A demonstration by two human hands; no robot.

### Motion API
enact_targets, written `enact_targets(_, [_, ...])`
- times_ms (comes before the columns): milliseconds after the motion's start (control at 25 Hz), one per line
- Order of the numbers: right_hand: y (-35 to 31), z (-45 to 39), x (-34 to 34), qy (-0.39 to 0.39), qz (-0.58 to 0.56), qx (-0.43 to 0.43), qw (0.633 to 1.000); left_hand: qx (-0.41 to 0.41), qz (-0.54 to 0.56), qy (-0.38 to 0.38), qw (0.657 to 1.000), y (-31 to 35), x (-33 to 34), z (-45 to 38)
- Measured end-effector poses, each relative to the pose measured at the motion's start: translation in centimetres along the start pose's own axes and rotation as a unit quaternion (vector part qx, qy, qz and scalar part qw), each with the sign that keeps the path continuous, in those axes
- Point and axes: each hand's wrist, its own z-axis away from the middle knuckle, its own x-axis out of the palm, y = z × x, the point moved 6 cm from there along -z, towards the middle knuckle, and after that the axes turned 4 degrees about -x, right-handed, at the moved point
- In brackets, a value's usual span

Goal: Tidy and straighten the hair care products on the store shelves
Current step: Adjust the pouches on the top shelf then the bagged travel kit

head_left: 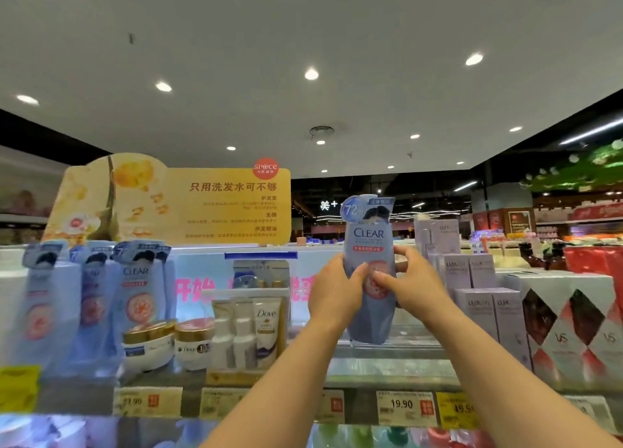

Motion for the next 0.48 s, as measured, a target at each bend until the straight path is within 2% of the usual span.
enact_targets(240, [-6.3,2.9,-2.7,0.025,-0.084,-0.055,0.995,0.087,0.001,0.046,0.995,5.2,-5.9,3.5])
enact_targets(360, [-10.1,4.1,-0.2,-0.022,-0.134,-0.059,0.989,0.111,-0.009,0.068,0.991,5.4,-11.0,4.8])
enact_targets(480, [-13.4,5.0,5.2,-0.078,-0.159,-0.067,0.982,0.124,-0.039,0.083,0.988,3.8,-17.1,5.8])
